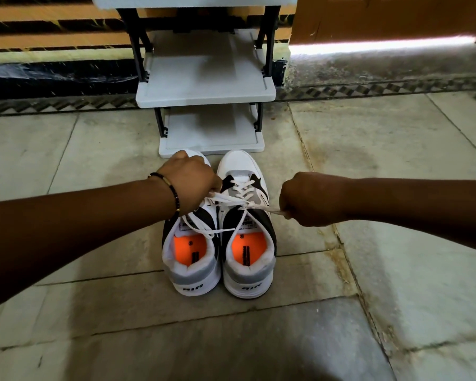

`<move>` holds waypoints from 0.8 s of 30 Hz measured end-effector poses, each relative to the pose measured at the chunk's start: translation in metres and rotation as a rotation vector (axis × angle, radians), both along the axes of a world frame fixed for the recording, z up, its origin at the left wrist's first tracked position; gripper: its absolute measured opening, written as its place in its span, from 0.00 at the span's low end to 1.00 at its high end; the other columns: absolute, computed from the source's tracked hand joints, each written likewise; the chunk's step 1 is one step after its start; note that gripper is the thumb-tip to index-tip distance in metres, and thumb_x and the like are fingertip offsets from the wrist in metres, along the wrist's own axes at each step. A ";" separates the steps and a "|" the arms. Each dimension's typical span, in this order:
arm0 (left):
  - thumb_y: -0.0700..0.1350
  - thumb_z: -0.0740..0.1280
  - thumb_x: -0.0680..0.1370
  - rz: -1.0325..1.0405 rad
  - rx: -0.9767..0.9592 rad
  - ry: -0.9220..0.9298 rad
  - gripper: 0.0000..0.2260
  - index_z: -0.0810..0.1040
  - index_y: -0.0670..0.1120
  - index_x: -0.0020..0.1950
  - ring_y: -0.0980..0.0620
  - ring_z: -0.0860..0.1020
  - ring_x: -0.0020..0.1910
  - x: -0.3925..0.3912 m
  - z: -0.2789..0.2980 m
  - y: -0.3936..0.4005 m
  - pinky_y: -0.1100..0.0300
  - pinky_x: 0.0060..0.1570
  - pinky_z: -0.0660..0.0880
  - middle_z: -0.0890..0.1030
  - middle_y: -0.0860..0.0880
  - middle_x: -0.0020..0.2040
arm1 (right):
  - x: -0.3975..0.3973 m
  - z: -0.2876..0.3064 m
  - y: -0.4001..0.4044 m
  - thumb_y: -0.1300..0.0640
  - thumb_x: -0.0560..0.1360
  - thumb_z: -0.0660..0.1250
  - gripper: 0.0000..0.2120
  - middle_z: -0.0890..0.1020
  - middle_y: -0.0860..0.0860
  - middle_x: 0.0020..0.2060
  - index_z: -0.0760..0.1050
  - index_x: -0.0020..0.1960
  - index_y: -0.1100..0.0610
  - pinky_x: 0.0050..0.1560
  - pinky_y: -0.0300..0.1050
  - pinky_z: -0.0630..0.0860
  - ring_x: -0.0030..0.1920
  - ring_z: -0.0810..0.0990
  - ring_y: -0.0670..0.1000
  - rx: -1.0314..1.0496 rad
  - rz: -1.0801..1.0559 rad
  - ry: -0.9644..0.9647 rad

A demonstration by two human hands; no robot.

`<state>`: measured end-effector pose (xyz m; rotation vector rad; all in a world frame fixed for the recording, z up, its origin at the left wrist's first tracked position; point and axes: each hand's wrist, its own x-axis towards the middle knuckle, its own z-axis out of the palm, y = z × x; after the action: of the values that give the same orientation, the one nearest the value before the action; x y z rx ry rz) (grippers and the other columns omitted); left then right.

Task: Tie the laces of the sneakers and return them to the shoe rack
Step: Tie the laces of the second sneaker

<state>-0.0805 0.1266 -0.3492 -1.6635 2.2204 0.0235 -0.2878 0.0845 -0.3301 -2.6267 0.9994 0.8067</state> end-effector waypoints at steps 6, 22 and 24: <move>0.39 0.57 0.75 0.001 0.017 -0.073 0.14 0.74 0.51 0.56 0.46 0.70 0.60 0.007 -0.005 0.006 0.53 0.58 0.64 0.79 0.49 0.55 | -0.005 -0.006 0.004 0.58 0.76 0.59 0.12 0.84 0.53 0.47 0.80 0.53 0.57 0.49 0.46 0.80 0.45 0.81 0.51 0.058 -0.041 0.003; 0.43 0.57 0.76 -0.027 -0.016 -0.098 0.12 0.74 0.49 0.58 0.45 0.70 0.60 0.014 -0.006 0.000 0.54 0.57 0.66 0.79 0.47 0.55 | -0.009 -0.009 0.006 0.61 0.74 0.59 0.11 0.83 0.55 0.45 0.79 0.51 0.58 0.47 0.50 0.81 0.45 0.81 0.54 0.055 -0.058 0.002; 0.42 0.59 0.76 0.005 -0.038 0.019 0.11 0.76 0.49 0.54 0.45 0.71 0.57 0.016 -0.010 0.002 0.54 0.54 0.67 0.80 0.47 0.53 | -0.009 -0.012 0.004 0.60 0.75 0.59 0.11 0.83 0.54 0.46 0.79 0.52 0.57 0.46 0.47 0.80 0.46 0.81 0.53 0.053 -0.080 0.011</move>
<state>-0.0649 0.1289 -0.3590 -1.6958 2.2443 -0.0011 -0.2965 0.0885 -0.3423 -2.5236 1.0632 0.8184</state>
